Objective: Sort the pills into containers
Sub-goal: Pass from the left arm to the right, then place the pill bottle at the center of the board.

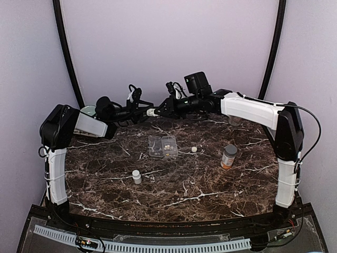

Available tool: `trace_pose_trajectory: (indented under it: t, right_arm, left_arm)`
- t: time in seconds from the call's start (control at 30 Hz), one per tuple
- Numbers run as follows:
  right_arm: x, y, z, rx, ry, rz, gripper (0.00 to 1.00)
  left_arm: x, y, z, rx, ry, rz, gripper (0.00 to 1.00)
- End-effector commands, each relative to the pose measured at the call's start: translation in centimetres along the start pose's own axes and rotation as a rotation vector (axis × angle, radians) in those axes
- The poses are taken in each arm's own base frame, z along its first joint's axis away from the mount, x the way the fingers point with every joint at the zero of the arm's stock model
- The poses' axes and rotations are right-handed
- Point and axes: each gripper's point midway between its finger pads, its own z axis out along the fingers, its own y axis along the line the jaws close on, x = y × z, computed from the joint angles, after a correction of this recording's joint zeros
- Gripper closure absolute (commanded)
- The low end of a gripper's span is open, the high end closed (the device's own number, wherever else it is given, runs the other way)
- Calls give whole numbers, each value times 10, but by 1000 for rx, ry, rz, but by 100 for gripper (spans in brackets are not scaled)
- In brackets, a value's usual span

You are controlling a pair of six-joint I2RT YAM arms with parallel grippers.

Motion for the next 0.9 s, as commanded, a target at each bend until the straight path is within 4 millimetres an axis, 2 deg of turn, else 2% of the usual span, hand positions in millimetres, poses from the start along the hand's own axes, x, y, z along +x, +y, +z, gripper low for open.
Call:
trace_pose_trajectory:
  t: [0.0,0.23,0.47,0.63,0.87]
  right_arm:
    - [-6,6,-1,12,-16,-37,90]
    - [-8,-4,-10,117,-5,-77,90]
    - [2,-28,-38,346,93,-155,90]
    - [31,-54,-69,532,217,-189,90]
    - [94,-83,-101,734,440,-213,90]
  left_arm:
    - [0,-10,2,3,1,45,46]
    - [0,0,-1,-78,-12,47,46]
    - [-4,19,-14,-263,-61,70,46]
    - [-3,32,-23,-379,-82,78,46]
    - [-1,46,-40,-549,-111,98,46]
